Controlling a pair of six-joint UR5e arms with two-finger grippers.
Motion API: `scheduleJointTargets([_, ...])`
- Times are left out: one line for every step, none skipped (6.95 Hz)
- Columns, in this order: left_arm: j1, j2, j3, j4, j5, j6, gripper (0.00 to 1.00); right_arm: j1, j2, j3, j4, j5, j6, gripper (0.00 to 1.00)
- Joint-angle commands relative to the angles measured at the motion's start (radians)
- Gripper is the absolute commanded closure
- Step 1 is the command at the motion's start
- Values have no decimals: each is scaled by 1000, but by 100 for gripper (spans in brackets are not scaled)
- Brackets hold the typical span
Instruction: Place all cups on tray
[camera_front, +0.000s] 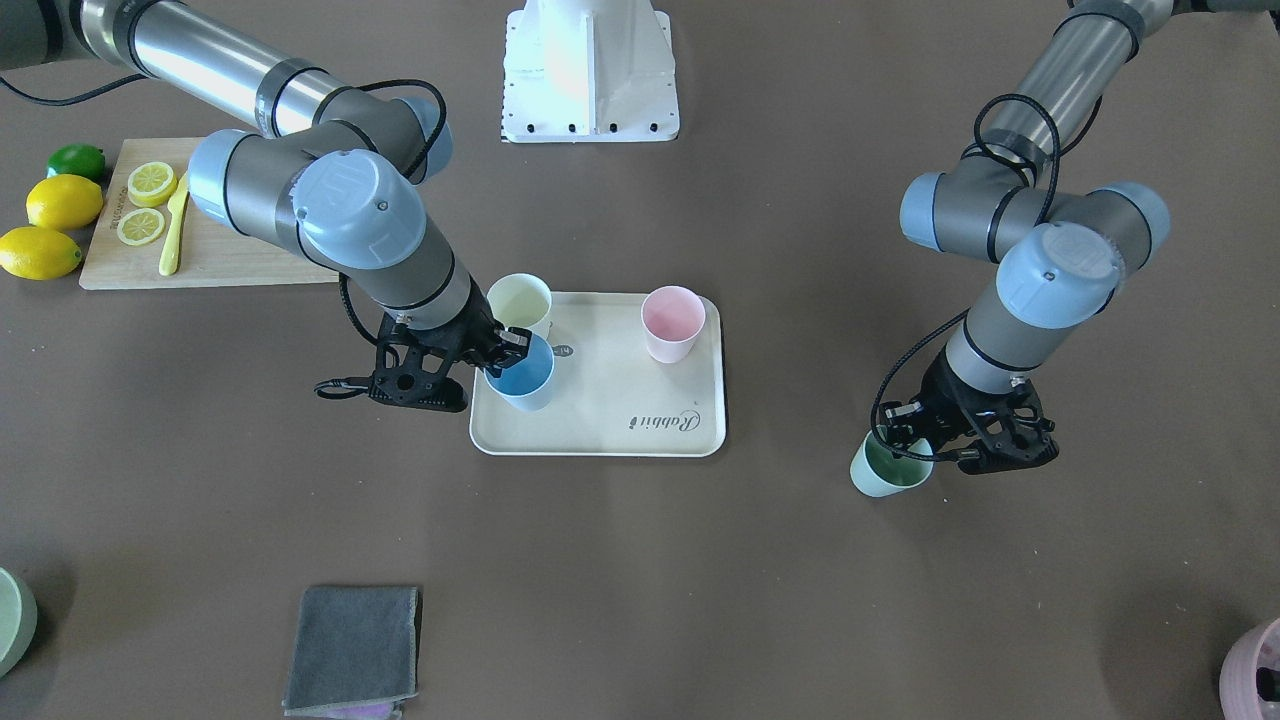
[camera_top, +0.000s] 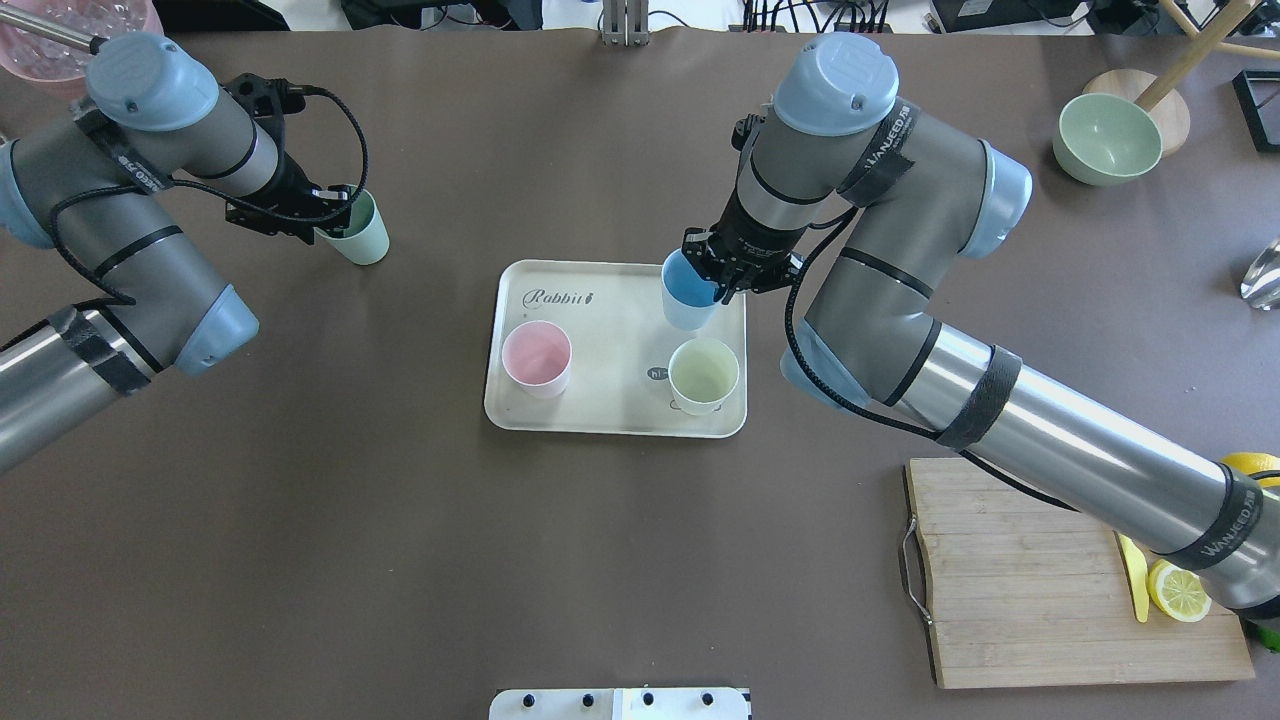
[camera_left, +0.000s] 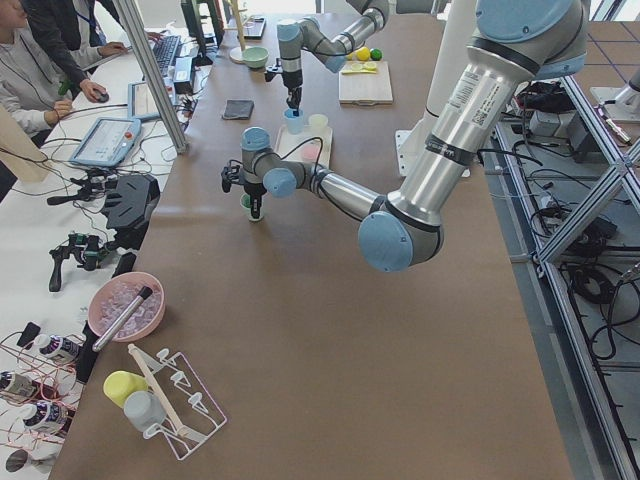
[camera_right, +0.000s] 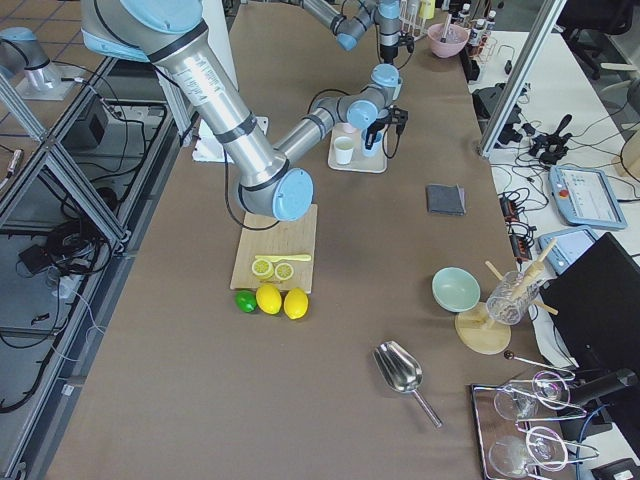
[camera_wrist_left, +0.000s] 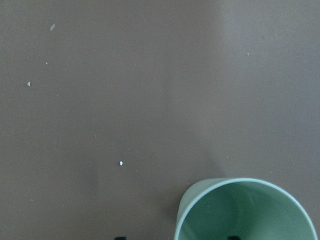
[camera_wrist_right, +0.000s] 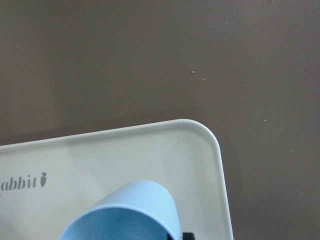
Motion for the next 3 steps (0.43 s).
scheduleJointTargets([-17, -72, -12, 49, -69, -16, 100, -20, -1, -4, -1, -25, 0, 100])
scheduleJointTargets([-11, -113, -35, 86, -74, -114, 100, -32, 1, -9, -1, -52, 0, 100])
scheduleJointTargets([24, -137, -54, 88, -71, -185, 100, -35, -1, -9, 1, -54, 0, 49])
